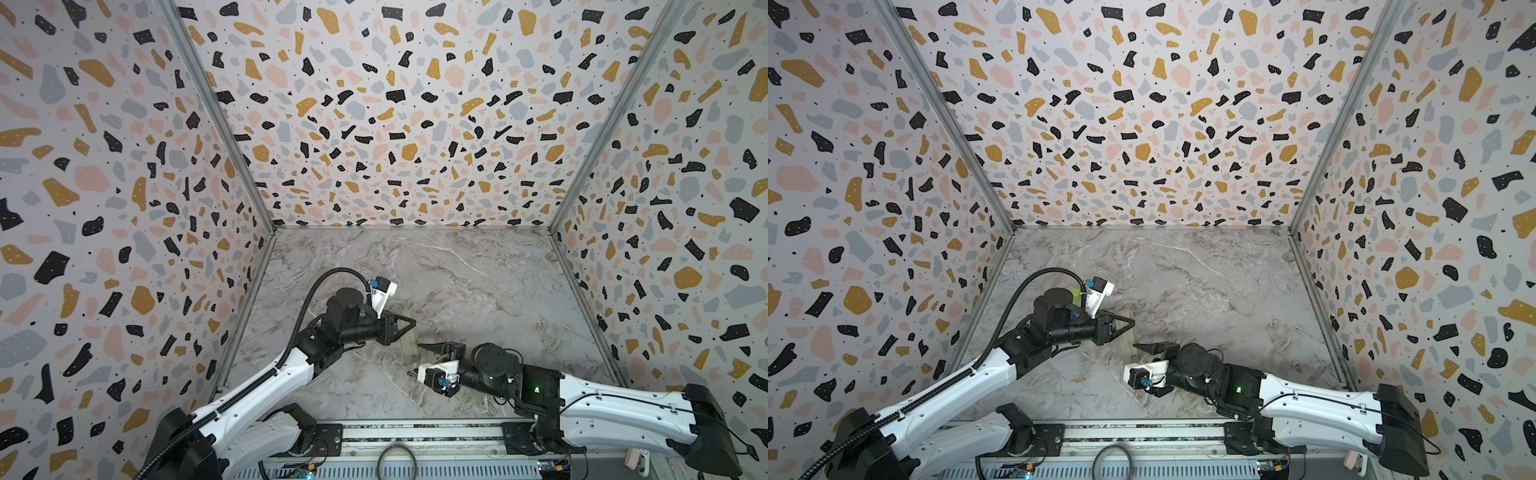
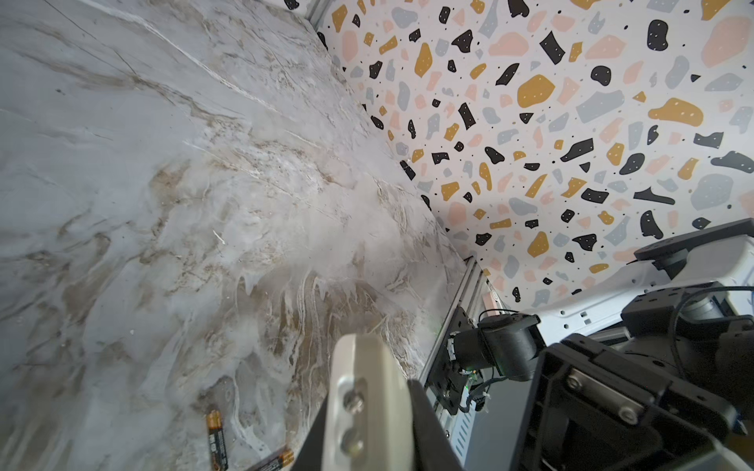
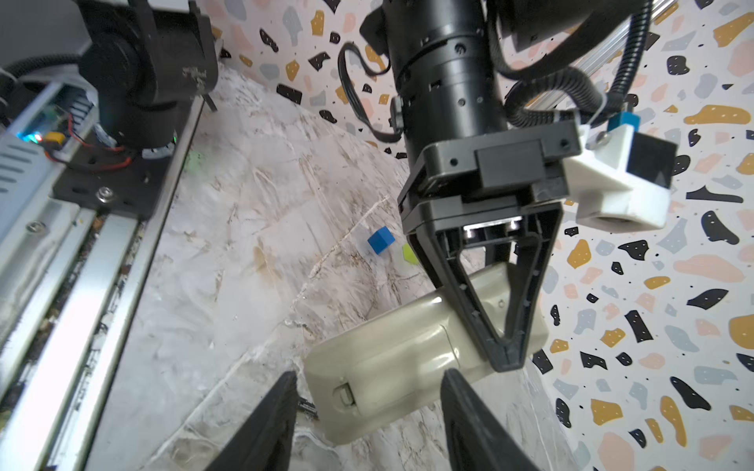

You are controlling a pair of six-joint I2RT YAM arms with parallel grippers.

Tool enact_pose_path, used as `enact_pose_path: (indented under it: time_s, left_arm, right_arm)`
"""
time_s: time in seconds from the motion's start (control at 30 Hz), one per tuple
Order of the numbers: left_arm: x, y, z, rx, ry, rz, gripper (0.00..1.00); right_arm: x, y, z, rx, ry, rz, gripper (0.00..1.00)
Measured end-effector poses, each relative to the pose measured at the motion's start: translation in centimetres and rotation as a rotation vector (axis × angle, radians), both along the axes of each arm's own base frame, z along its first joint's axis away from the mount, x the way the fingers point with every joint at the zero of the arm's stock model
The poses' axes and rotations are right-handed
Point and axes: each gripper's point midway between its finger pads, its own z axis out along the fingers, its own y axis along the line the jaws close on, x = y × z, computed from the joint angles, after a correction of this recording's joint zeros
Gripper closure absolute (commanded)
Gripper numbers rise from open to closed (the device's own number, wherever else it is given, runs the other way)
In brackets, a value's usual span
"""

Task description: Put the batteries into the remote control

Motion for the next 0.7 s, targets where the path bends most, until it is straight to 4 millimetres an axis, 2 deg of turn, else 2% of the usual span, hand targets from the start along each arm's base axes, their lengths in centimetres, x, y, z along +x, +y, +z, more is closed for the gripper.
enact_pose_path:
  time_s: [0.3,0.7]
  left_arm:
    - [-1.8,-0.1,-1.5,-0.010,0.084,-0.067,1.00]
    - [-2.6,-0.4,-1.5,-0.028,0.131,-0.103,1.00]
  right_arm:
    - [0.7,0.1,0.3,-0.025,-0.100,-0.017,0.44]
    - [-0.4,0.8,-1.2,-0.079,-0.125,0.041,0.44]
